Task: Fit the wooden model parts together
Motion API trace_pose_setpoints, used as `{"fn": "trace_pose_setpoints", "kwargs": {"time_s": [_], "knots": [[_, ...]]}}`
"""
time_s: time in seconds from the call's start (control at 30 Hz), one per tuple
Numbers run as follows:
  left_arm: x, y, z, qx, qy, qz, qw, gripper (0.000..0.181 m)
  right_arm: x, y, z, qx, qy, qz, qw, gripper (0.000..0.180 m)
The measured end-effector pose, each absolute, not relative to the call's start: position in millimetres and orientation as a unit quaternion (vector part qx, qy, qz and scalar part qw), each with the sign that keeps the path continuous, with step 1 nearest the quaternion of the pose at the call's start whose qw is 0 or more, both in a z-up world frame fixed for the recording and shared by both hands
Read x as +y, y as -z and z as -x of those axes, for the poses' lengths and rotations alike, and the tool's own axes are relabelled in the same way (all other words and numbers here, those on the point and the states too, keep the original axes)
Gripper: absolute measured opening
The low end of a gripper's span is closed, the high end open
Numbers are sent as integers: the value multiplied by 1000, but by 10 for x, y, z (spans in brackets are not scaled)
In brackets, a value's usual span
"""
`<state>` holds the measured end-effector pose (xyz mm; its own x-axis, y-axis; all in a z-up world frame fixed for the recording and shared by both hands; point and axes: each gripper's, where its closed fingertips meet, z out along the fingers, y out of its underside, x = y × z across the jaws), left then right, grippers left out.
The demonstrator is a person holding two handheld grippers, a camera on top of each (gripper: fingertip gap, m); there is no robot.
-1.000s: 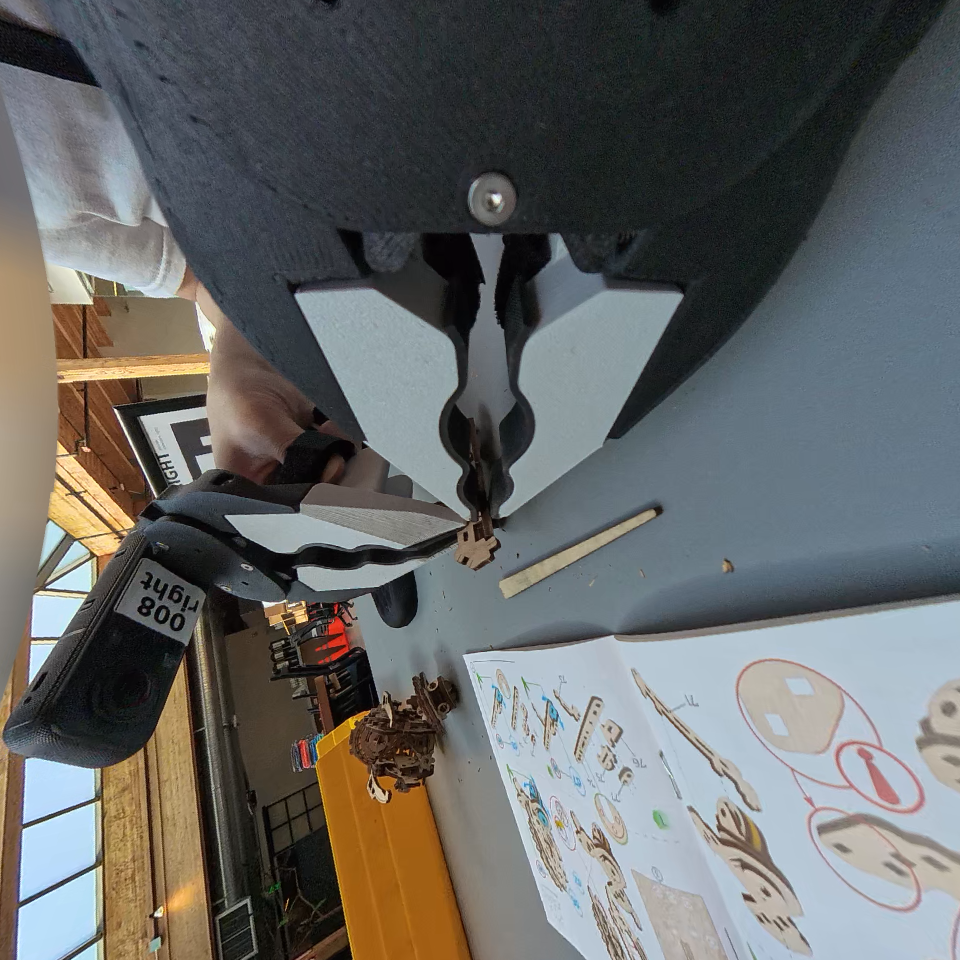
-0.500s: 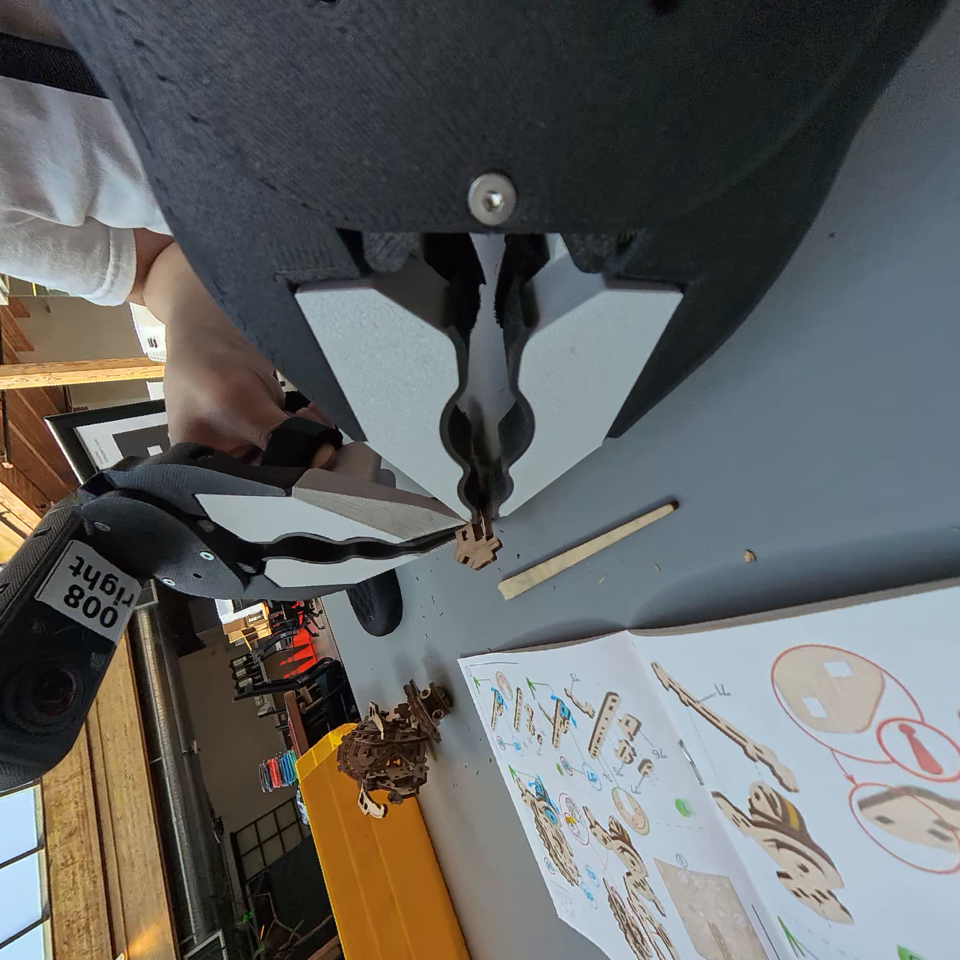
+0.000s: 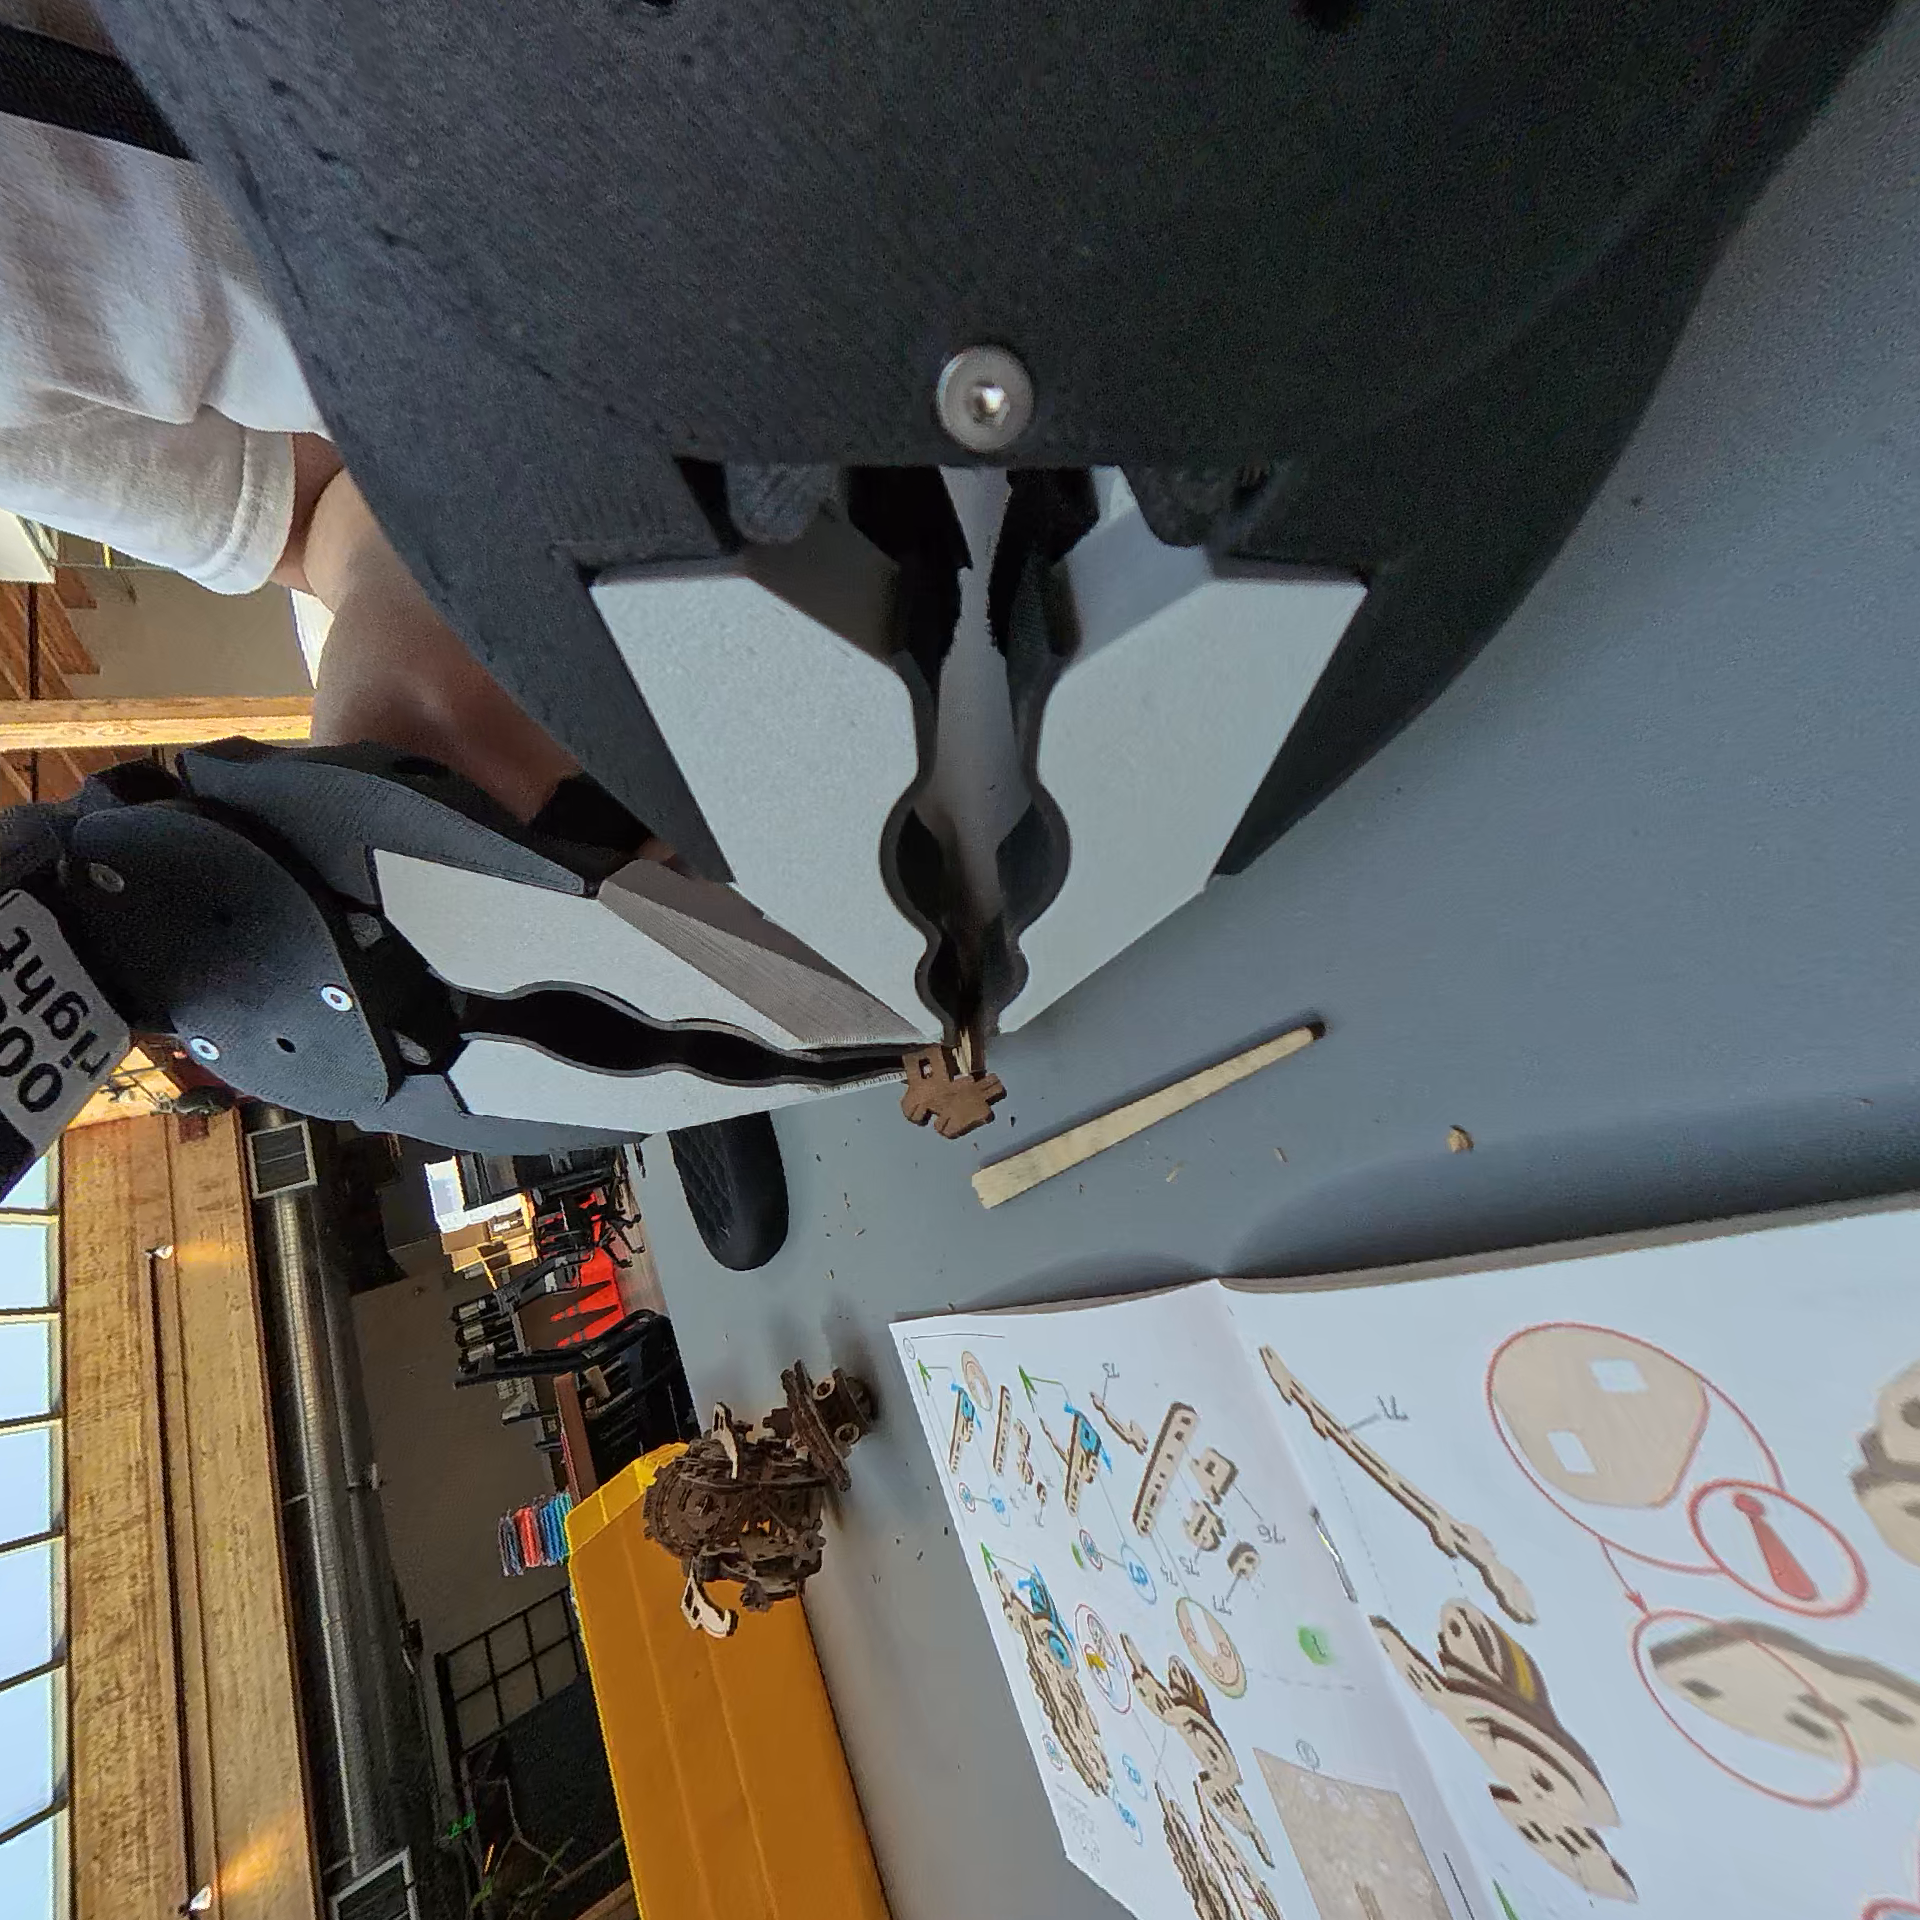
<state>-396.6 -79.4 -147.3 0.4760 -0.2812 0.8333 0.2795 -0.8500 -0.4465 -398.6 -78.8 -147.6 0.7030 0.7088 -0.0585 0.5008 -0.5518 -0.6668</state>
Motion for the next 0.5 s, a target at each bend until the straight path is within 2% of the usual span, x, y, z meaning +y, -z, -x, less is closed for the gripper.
{"fn": "trace_pose_setpoints", "kwargs": {"time_s": [0.03, 0.2, 0.5], "knots": [[-791, 1476, 3965, 0, 511, 815, 274, 1, -787, 1477, 3985, -350, -158, 865, 322, 4], [-791, 1480, 3966, -2, 509, 816, 273, 1, -789, 1469, 4002, -359, -124, 864, 331, 3], [-764, 1464, 3979, -21, 537, 802, 259, 0, -779, 1454, 4012, -321, -227, 874, 286, 3]]}}
